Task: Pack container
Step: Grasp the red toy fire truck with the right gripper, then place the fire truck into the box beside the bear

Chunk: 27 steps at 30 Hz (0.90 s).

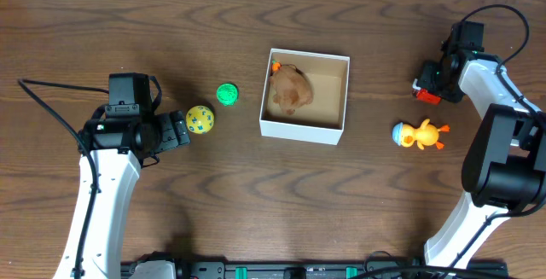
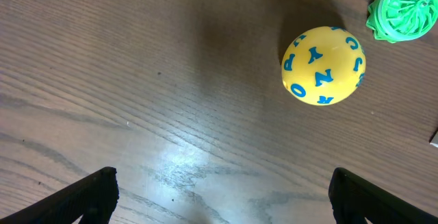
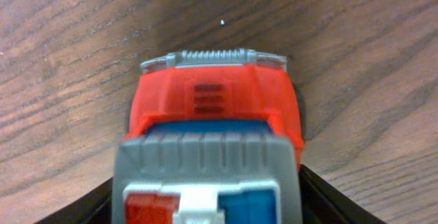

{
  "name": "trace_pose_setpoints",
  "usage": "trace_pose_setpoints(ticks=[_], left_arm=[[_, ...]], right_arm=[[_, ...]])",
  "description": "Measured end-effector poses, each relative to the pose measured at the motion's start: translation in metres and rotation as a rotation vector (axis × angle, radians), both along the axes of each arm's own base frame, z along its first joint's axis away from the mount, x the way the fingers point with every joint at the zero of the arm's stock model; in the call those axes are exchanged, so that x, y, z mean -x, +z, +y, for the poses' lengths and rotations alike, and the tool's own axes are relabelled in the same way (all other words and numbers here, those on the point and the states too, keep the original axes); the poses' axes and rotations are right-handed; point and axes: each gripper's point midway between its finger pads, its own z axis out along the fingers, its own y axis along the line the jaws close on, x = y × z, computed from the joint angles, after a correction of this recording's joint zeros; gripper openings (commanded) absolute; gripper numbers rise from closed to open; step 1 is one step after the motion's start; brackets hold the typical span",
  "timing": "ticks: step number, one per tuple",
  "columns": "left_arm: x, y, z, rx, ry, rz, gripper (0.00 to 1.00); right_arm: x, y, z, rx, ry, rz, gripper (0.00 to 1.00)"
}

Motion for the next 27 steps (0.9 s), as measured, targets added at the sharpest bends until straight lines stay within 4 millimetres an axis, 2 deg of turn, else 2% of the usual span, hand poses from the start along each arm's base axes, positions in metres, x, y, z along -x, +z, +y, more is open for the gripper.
trace_pose_setpoints(ticks=[8, 10, 12, 16, 18, 21, 22, 24, 27], left_arm=[[0.001, 0.0, 0.0, 0.0, 0.0, 0.005, 0.98], [0.001, 0.0, 0.0, 0.0, 0.0, 0.004, 0.98], [0.001, 0.0, 0.0, 0.0, 0.0, 0.004, 0.98], [0.001, 0.0, 0.0, 0.0, 0.0, 0.005, 0.98], [0.001, 0.0, 0.0, 0.0, 0.0, 0.006, 0.98], [0.001, -0.001, 0.0, 0.0, 0.0, 0.006, 0.98], [0.001, 0.0, 0.0, 0.0, 0.0, 0.006, 0.98], [0.001, 0.0, 0.0, 0.0, 0.0, 0.006, 0.98], [0.001, -0.001, 0.0, 0.0, 0.0, 0.006, 0.98]], right_arm=[[0.003, 0.005, 0.006, -0.019, 0.01, 0.007, 0.59], [0.001, 0.016, 0.013, -0.028, 0.027, -0.018, 0.55], [-0.004, 0.038, 0.025, -0.036, 0.055, -0.068, 0.53], [-0.011, 0.114, 0.071, -0.048, 0.161, -0.236, 0.53], [-0.007, 0.158, 0.105, -0.06, 0.24, -0.338, 0.53], [0.004, 0.203, 0.153, -0.087, 0.353, -0.441, 0.52], [0.009, 0.213, 0.171, -0.099, 0.392, -0.463, 0.52], [0.019, 0.22, 0.205, -0.129, 0.457, -0.475, 0.53], [0.03, 0.209, 0.242, -0.161, 0.507, -0.434, 0.54]])
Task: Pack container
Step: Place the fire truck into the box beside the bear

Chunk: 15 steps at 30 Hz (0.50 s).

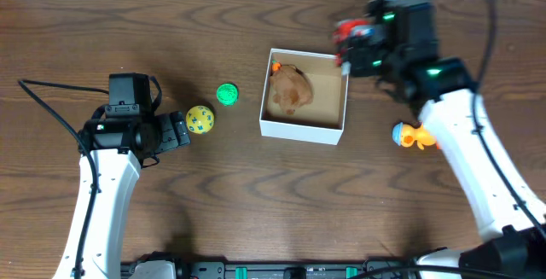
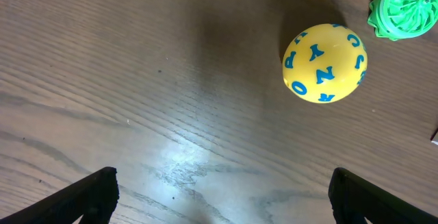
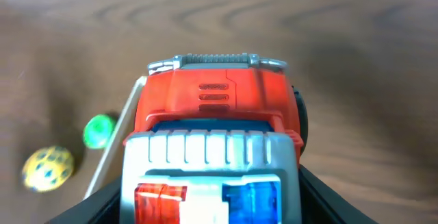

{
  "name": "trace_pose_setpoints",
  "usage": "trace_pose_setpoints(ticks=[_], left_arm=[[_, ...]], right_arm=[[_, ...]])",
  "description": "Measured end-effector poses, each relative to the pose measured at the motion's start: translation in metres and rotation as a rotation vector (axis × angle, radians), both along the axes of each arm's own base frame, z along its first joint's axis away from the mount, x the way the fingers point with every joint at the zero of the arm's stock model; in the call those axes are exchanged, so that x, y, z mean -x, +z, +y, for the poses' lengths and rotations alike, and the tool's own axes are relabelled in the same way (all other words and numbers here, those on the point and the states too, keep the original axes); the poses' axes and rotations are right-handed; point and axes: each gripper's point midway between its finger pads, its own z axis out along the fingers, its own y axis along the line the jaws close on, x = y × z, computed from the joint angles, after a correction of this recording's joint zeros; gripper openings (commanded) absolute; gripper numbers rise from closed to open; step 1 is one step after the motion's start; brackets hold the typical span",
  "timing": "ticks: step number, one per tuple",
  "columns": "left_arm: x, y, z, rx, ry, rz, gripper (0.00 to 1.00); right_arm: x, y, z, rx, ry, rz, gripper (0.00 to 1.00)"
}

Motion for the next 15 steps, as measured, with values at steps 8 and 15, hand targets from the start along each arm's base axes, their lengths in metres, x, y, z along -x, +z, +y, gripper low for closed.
trace_pose_setpoints(ticks=[8, 15], left_arm=[[0.003, -0.001, 0.0, 0.001, 0.0, 0.013, 0.98], [0.005, -0.002, 0.0, 0.001, 0.0, 0.02, 0.98]], right_arm=[[0.005, -0.088, 0.04, 0.083, -0.026, 0.195, 0.55], [0.003, -0.134, 0.028, 0.154, -0.102, 0.279, 0.72]])
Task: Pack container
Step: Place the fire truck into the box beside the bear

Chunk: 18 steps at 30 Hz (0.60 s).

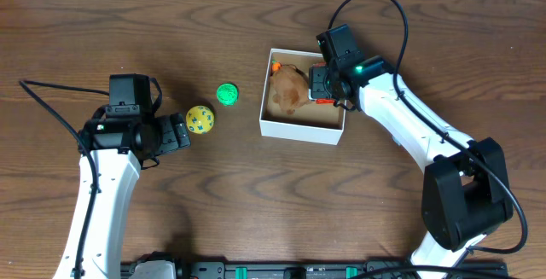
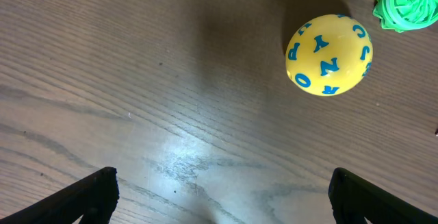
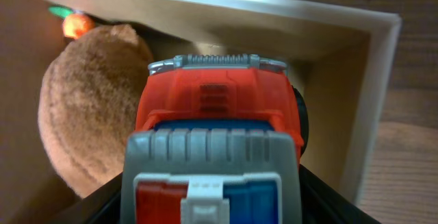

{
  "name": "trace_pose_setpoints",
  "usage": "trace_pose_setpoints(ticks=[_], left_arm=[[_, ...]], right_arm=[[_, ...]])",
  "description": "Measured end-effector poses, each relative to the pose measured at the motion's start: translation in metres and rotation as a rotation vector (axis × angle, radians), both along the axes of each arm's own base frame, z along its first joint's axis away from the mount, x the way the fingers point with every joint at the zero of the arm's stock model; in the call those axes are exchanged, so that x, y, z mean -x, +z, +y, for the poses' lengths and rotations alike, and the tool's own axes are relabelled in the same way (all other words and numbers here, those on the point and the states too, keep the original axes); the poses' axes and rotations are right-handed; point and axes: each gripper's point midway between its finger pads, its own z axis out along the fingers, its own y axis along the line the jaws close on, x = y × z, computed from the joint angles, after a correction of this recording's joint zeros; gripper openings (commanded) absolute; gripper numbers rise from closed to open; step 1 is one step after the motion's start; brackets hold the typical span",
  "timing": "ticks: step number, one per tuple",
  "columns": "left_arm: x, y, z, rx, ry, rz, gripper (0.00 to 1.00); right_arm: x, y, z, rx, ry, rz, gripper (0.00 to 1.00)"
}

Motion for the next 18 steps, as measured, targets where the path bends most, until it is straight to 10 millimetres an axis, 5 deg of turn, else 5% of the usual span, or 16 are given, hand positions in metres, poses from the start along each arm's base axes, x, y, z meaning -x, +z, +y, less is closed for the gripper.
trace_pose_setpoints(ticks=[4, 13, 18], left_arm=[[0.0, 0.0, 0.0, 0.0, 0.0, 0.0, 0.98], [0.0, 0.0, 0.0, 0.0, 0.0, 0.0, 0.98], [0.0, 0.0, 0.0, 0.0, 0.0, 0.0, 0.98]], right_arm=[[-0.005, 0.002, -0.002, 0.008, -0.022, -0.024, 0.84], [-0.016, 0.013, -0.004, 0.018, -0.011, -0.085, 0.87], [-0.014, 0.056, -0.028, 0.008, -0.034, -0.149, 0.87]])
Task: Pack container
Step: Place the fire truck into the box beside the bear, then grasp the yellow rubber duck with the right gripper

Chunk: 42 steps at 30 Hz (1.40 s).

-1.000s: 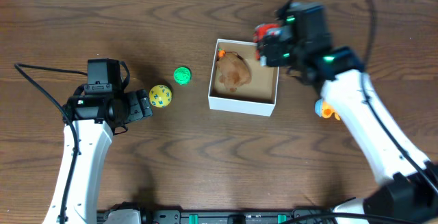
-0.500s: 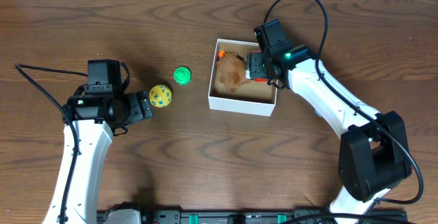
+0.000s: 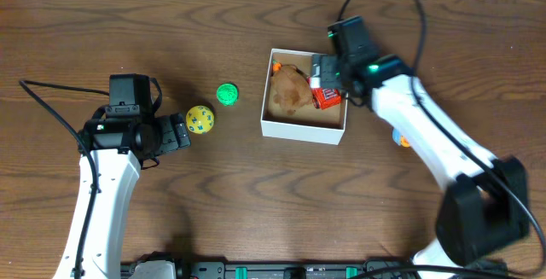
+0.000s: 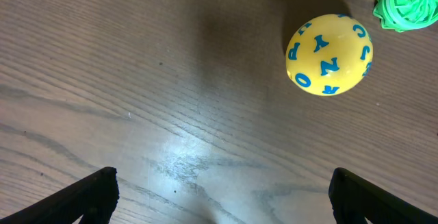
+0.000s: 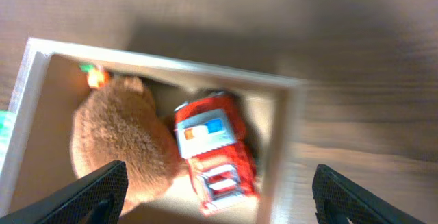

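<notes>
A white box (image 3: pixel 303 132) stands mid-table with a brown plush (image 3: pixel 288 93) in its left half and a red toy truck (image 3: pixel 327 96) lying beside it on the right. My right gripper (image 3: pixel 328 72) hangs open above the box's right side. In the right wrist view the truck (image 5: pixel 215 152) and plush (image 5: pixel 123 145) lie below the spread fingers, inside the box wall (image 5: pixel 164 63). My left gripper (image 3: pixel 181 130) is open and holds nothing, just left of a yellow ball (image 3: pixel 200 119) with blue letters.
A green ridged disc (image 3: pixel 226 94) lies between the ball and the box; the left wrist view shows the ball (image 4: pixel 329 54) and disc (image 4: pixel 408 5) too. A yellow duck (image 3: pixel 401 138) right of the box is mostly hidden under my right arm.
My right gripper was shut on the truck low inside the box. It is now open and higher up, and the truck lies in the box beside the plush. The left arm has not moved.
My right gripper was shut on the red truck on the table at the far right. Then it held the truck in the air by the box's upper right corner, then down inside the box. Now the truck rests there, released. The left gripper stayed open by the ball.
</notes>
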{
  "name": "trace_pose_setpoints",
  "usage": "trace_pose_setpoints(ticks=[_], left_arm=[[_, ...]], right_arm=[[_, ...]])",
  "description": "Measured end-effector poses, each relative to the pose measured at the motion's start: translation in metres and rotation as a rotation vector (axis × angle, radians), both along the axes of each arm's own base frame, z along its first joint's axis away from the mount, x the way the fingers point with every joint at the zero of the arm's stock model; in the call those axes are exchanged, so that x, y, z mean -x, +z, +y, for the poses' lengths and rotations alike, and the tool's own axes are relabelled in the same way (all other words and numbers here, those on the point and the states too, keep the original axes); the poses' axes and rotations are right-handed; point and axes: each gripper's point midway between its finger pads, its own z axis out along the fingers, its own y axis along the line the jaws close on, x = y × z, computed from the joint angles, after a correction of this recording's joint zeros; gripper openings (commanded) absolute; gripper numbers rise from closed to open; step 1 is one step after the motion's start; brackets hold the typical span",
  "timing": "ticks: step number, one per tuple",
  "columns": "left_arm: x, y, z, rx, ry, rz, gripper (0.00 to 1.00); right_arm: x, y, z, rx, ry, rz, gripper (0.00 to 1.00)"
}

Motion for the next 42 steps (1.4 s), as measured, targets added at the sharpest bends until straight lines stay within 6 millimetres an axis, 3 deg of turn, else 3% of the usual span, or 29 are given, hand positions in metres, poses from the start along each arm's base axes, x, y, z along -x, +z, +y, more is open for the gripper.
trace_pose_setpoints(ticks=[3, 6, 9, 12, 15, 20, 28, 31, 33, 39, 42], left_arm=[[0.0, 0.0, 0.0, 0.0, 0.0, 0.0, 0.98], [0.0, 0.0, 0.0, 0.0, 0.0, 0.0, 0.98], [0.0, 0.0, 0.0, 0.0, 0.0, -0.001, 0.98], [-0.001, 0.0, 0.0, 0.0, 0.0, -0.004, 0.98], [-0.003, 0.001, 0.0, 0.0, 0.0, -0.011, 0.98], [-0.003, 0.001, 0.0, -0.001, 0.0, -0.013, 0.98], [-0.003, 0.001, 0.0, -0.001, 0.0, -0.013, 0.98], [-0.003, 0.001, 0.0, -0.001, 0.0, -0.013, 0.98], [-0.003, 0.001, 0.0, -0.001, 0.0, -0.013, 0.98], [-0.002, 0.001, 0.0, 0.0, 0.0, -0.008, 0.98], [-0.002, 0.001, 0.0, 0.0, 0.0, -0.008, 0.98]], right_arm=[[0.006, 0.039, -0.037, -0.009, -0.063, -0.052, 0.86], [0.02, 0.065, -0.094, -0.002, -0.18, -0.057, 0.87], [0.035, 0.06, -0.143, 0.018, -0.293, 0.011, 0.88], [0.049, 0.037, -0.17, 0.015, -0.357, 0.113, 0.88], [0.059, 0.009, -0.178, 0.011, -0.377, 0.193, 0.87], [0.076, -0.048, -0.173, 0.001, -0.364, 0.296, 0.83], [0.098, -0.106, -0.17, -0.011, -0.37, 0.331, 0.75], [0.097, -0.115, -0.17, -0.018, -0.375, 0.305, 0.61], [0.097, -0.12, -0.171, -0.024, -0.387, 0.29, 0.59], [0.096, -0.124, -0.17, -0.035, -0.397, 0.273, 0.1], [0.095, -0.124, -0.171, -0.031, -0.399, 0.27, 0.01]])
